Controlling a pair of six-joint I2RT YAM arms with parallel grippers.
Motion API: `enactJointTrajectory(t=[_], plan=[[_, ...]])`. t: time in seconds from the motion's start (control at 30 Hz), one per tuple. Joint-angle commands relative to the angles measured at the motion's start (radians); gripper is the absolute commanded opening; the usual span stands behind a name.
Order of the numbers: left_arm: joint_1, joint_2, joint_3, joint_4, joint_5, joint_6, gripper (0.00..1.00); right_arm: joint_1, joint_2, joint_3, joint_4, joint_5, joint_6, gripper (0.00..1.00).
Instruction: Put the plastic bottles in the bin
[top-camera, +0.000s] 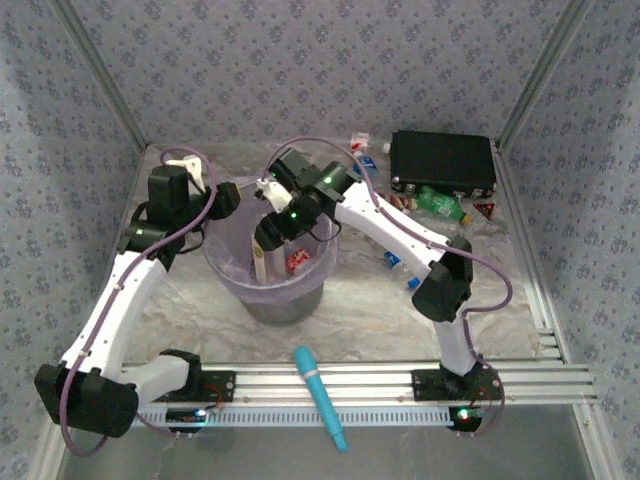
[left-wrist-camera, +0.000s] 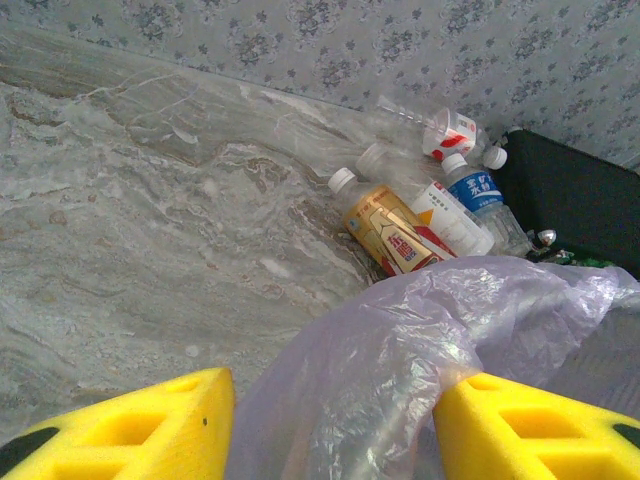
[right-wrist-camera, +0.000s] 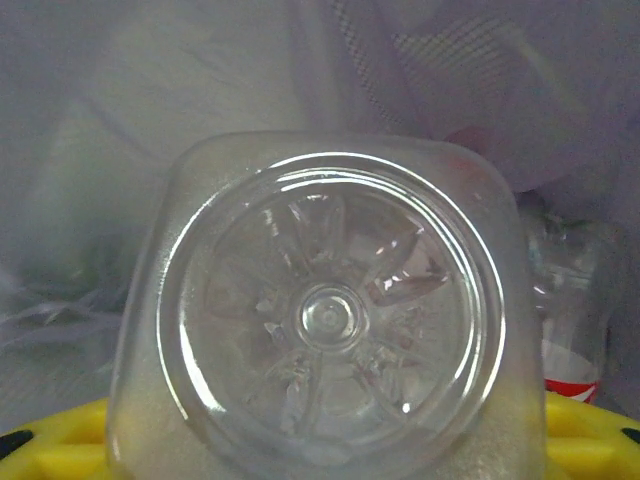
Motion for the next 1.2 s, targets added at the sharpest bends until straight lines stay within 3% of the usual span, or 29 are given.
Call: enactJointTrajectory(t=[0.0,0.37,0.87,1.03,1.17], plan=[[-0.009,0.0,0.002,-0.057,-0.019,0.001,0.55,0.005,0.027,-0.021,0.037,0.016,0.021,0.61],[-0.009,-0.003,-0.001,-0.06,-0.02,-0.001,0.55,0.021,0.018,-0.014,0.05,0.07,0.005,0.81],[-0.009,-0.002,-0.002,-0.056,-0.016,-0.004,0.55,0.001,-0.195,0.011,0.121,0.184,-0.063,0.85],[-0.009,0.004,0.004,-0.059,-0.014,0.001,0.55,-0.027,-0.348,-0.088,0.249,0.263,-0.099,0.89],[-0.009,0.009,0.004,-0.054,-0.011,0.001,0.55,-0.106,-0.461,-0.193,0.287,0.278,-0.089,0.91]])
